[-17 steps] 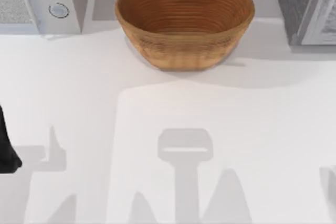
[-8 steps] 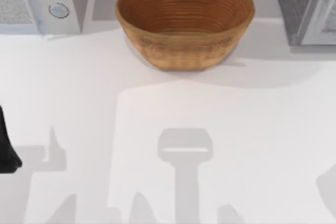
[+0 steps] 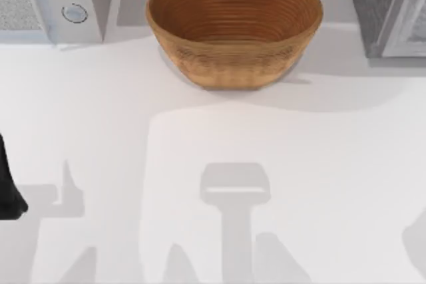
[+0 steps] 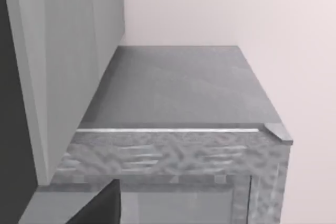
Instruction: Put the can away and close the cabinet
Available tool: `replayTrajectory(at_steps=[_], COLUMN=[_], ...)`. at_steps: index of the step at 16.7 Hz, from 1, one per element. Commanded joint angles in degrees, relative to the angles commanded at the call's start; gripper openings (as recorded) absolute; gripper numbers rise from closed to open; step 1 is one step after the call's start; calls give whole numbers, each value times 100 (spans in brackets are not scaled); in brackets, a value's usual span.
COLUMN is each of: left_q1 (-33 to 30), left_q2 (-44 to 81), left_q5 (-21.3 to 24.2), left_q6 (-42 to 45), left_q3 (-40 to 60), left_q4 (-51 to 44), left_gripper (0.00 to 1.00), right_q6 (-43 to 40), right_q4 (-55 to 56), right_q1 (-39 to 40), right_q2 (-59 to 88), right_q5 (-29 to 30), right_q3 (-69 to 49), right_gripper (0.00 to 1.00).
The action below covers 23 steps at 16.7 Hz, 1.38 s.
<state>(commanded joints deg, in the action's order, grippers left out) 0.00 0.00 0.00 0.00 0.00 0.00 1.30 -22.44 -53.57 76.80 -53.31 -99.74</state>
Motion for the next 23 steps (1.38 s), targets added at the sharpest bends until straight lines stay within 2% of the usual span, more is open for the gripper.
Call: replayTrajectory(at_steps=[5, 16, 20, 23], left_q1=[0, 0, 0, 0], left_q2=[0, 0, 0, 0], left_q5=[0, 0, 0, 0], left_q6=[0, 0, 0, 0], left_q3=[0, 0, 0, 0], left_q4=[0, 0, 0, 0], left_gripper=[100, 100, 100, 100], right_q6=[1, -3, 1, 2], right_q4=[-61, -217, -259, -270], right_q1=[1721, 6531, 7612, 7881], right_q2=[-50, -209, -240, -247], right_q5=[1722, 6527, 7610, 7873], right_q3=[19, 77, 101, 111], right_gripper=[100, 100, 100, 100])
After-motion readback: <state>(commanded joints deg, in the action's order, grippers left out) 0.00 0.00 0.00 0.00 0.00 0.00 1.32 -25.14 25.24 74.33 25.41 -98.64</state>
